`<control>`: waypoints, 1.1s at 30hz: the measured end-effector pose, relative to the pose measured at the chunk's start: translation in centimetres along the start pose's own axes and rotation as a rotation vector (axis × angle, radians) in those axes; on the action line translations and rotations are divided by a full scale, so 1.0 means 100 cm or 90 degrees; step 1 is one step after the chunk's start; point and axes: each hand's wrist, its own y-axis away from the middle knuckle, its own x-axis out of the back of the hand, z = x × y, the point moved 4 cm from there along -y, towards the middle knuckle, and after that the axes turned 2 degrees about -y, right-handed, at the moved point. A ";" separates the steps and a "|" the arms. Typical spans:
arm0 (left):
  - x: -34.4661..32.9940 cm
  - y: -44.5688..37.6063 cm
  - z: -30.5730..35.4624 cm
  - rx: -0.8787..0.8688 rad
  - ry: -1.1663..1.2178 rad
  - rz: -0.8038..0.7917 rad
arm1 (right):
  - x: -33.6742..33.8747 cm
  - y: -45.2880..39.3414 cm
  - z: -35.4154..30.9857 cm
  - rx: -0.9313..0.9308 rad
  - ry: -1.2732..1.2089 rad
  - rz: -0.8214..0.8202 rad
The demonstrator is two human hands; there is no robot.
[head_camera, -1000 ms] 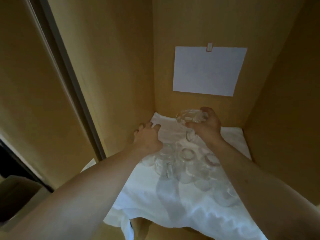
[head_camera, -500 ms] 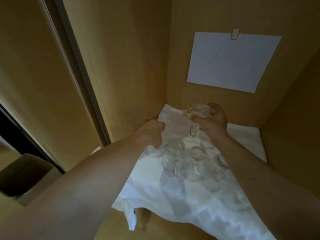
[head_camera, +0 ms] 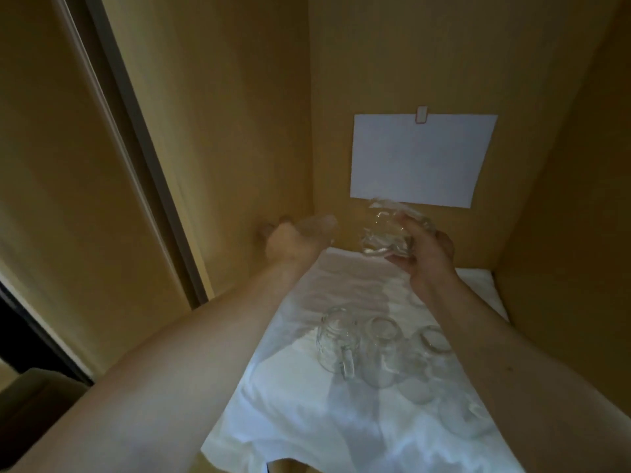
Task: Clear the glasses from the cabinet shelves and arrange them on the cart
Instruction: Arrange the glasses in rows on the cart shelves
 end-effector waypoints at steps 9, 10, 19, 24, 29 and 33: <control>0.013 0.026 0.000 0.029 0.447 -0.080 | 0.000 0.080 -0.002 -0.033 -0.245 -0.067; 0.018 0.029 0.002 0.022 0.480 -0.097 | -0.002 0.092 -0.002 -0.027 -0.254 -0.048; 0.051 0.083 0.020 0.005 0.607 -0.300 | 0.019 0.206 0.000 0.132 -0.258 0.060; 0.052 0.129 0.042 -0.082 0.585 -0.448 | 0.043 0.265 -0.020 0.220 -0.257 -0.028; 0.049 0.199 0.077 -0.189 0.604 -0.578 | 0.077 0.323 -0.037 0.233 -0.310 -0.045; 0.040 0.267 0.100 -0.247 0.579 -0.679 | 0.121 0.371 -0.062 0.296 -0.208 0.037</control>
